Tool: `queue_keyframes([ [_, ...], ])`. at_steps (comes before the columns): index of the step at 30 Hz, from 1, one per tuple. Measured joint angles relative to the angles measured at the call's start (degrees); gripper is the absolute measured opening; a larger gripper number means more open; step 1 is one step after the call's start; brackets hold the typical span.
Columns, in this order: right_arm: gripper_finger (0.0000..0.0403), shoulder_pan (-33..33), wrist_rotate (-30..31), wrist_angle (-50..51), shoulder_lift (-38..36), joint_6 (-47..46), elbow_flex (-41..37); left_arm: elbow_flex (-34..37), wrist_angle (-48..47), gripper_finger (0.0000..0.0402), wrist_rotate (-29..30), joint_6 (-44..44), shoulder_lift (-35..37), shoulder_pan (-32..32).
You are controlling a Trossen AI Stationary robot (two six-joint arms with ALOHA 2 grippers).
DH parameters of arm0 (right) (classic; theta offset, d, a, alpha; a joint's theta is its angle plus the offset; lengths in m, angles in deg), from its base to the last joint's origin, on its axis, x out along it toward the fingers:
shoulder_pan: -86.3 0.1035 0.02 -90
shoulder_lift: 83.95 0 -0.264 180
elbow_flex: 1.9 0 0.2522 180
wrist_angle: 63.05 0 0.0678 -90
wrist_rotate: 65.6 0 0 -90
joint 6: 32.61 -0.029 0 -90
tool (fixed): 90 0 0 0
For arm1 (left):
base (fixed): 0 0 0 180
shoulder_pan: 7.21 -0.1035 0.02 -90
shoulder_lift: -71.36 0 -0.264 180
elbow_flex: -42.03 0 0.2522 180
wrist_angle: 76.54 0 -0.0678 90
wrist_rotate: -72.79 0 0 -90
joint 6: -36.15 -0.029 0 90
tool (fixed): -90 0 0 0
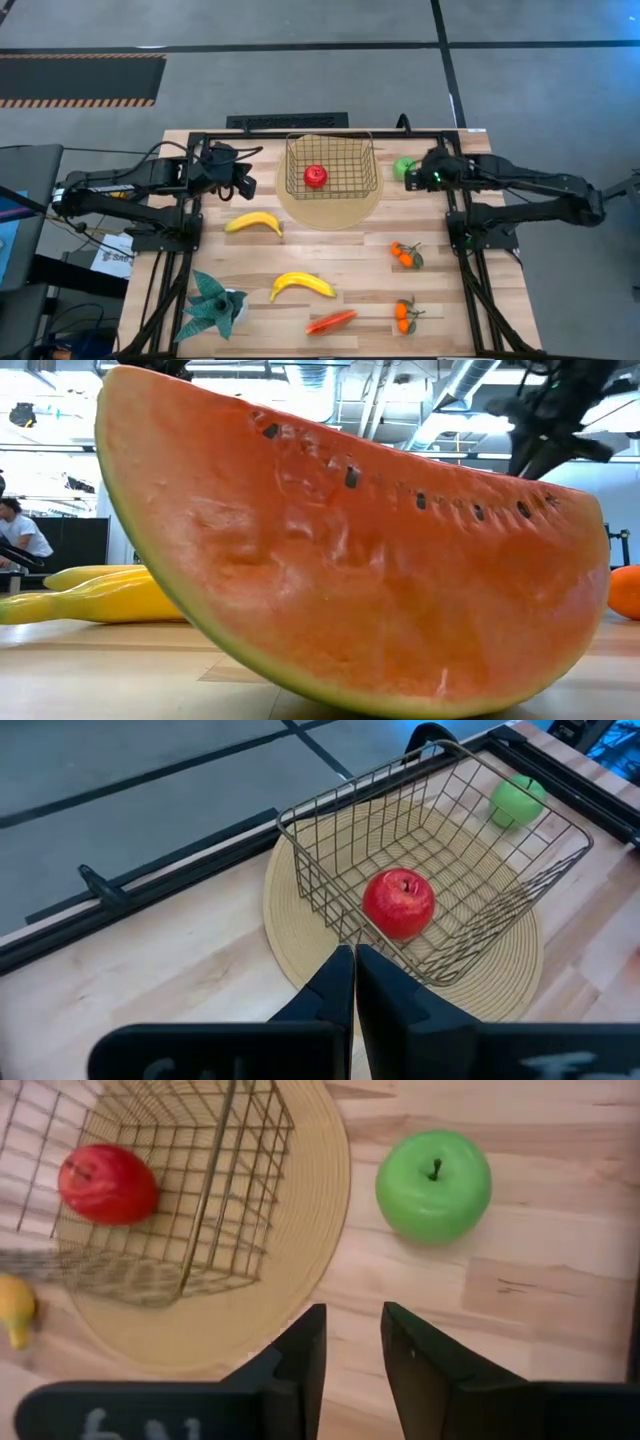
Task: Build produce basket
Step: Put the green apple into the basket
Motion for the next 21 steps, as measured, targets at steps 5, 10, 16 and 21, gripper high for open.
queue_keyframes([
  [5, 0.0124, -7.7, -4.9, -3.5, 5.5, 3.4, 0.0, 0.0, 0.0, 0.0000, -2.2, -1.1, 0.0, 0.0],
  [10, 0.0122, -14.6, -9.8, -7.4, 11.4, 8.1, 0.0, 0.0, 0.0, 0.0000, -4.7, -3.9, 0.0, 0.0],
  [16, 0.0122, -21.0, -13.1, -12.1, 16.6, 12.8, 0.0, 0.0, 0.0, 0.0000, -4.8, -5.2, 0.0, 0.0],
  [21, 0.0122, -25.6, -14.3, -12.4, 19.7, 17.5, 0.0, 0.0, -0.1, 0.0000, -5.4, -4.2, 0.0, 0.0],
])
